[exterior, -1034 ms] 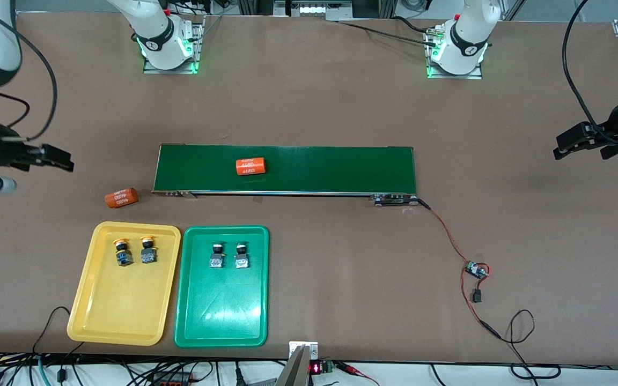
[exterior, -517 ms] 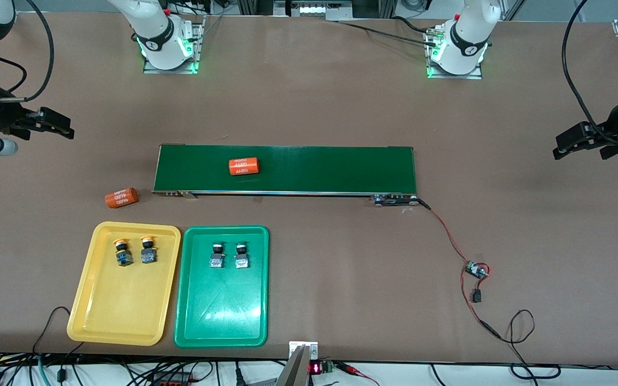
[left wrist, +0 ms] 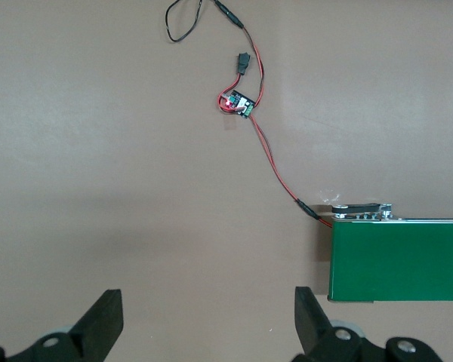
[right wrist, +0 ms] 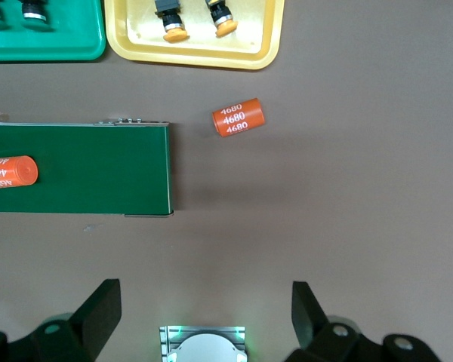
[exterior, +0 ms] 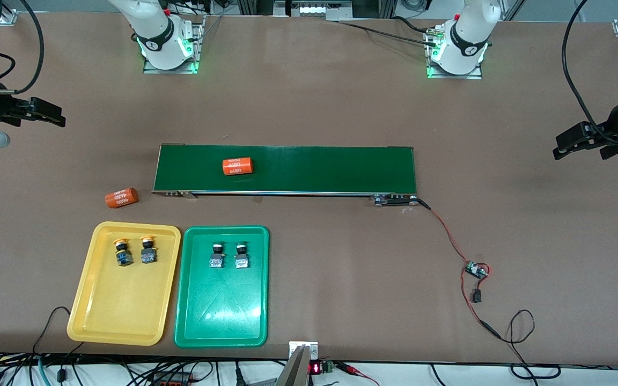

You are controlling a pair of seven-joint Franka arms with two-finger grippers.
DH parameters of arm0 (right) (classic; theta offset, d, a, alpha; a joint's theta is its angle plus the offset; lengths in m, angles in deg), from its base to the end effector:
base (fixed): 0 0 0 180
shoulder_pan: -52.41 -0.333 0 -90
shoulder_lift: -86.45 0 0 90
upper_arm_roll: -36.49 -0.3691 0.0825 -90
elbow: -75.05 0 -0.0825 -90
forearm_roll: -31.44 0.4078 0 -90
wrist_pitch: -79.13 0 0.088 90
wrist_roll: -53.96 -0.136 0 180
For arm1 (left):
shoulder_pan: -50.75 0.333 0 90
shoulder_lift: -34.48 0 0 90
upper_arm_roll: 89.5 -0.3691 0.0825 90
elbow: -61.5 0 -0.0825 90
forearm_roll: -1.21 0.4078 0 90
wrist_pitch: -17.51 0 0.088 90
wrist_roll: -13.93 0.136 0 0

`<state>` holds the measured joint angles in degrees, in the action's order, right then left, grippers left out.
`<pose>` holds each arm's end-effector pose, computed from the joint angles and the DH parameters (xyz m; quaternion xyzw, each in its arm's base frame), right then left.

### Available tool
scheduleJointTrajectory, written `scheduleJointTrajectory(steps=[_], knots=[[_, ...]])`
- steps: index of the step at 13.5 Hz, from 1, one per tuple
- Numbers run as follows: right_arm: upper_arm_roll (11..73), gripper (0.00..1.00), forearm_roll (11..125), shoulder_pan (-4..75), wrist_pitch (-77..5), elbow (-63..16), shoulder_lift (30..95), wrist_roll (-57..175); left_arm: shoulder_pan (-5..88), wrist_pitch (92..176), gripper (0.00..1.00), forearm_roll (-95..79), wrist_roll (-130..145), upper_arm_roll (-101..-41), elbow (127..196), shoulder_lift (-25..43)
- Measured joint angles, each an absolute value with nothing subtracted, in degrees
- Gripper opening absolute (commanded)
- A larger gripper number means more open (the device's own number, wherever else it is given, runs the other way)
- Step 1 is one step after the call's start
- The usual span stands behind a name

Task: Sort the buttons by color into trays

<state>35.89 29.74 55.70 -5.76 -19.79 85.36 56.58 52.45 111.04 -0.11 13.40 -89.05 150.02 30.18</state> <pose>0.5632 -0.0308 0.5901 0.9953 -0.0005 -0.0968 0.0103 0.6109 0.0105 0.6224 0.9998 0.0162 0.0063 0.0118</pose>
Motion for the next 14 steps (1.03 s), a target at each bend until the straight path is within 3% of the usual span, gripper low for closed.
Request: scheduleJointTrajectory(steps=[3,14], knots=[[32.8,1.0,29.72,59.17,-5.69,-19.78,85.34,56.65,52.46,111.04,1.0,-0.11,13.4,-89.05,150.02,30.18],[32.17,1.0,29.72,59.19,-6.17,-19.44,84.6,56.55,52.47,111.04,1.0,-0.11,13.4,-89.22,150.02,30.18]])
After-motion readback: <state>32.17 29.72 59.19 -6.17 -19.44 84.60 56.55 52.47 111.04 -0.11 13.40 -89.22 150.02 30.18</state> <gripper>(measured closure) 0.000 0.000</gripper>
